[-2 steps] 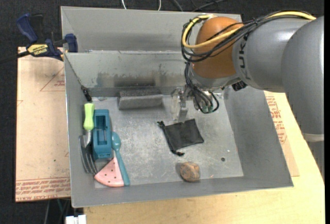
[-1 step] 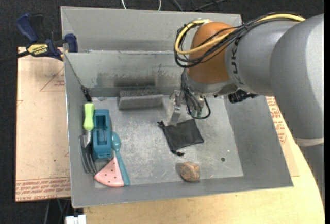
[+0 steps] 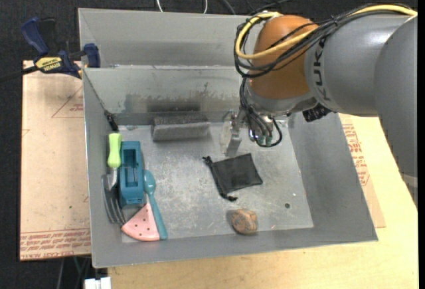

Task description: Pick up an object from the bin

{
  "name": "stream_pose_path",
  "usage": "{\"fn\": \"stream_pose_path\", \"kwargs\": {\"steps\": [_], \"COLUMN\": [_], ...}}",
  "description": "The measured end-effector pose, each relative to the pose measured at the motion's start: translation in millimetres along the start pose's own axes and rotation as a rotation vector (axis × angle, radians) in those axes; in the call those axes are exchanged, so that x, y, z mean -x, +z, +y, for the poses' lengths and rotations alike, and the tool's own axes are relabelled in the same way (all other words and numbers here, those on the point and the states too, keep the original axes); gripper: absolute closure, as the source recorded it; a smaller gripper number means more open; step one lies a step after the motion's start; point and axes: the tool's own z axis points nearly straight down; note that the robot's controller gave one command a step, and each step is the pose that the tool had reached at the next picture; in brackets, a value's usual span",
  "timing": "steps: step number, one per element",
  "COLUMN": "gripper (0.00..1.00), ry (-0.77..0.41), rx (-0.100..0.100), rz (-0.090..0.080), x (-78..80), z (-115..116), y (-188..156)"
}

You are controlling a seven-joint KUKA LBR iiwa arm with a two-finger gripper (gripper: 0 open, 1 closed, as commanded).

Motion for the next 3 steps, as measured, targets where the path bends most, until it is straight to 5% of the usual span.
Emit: {"fn": "stream_pose_path", "kwargs": {"steps": [1,2,3], "gripper": [1.00,1.00,1.00], "ry": [0.048,-0.175,-0.234], "rx": [-0.001,0.000,0.001], "rz": [0.005,-0.003,-0.002], "x": [-5.5,5.9,1.5], "z": [2.2,33.4,24.2], "y": [-9.7,18.2,28.0]}}
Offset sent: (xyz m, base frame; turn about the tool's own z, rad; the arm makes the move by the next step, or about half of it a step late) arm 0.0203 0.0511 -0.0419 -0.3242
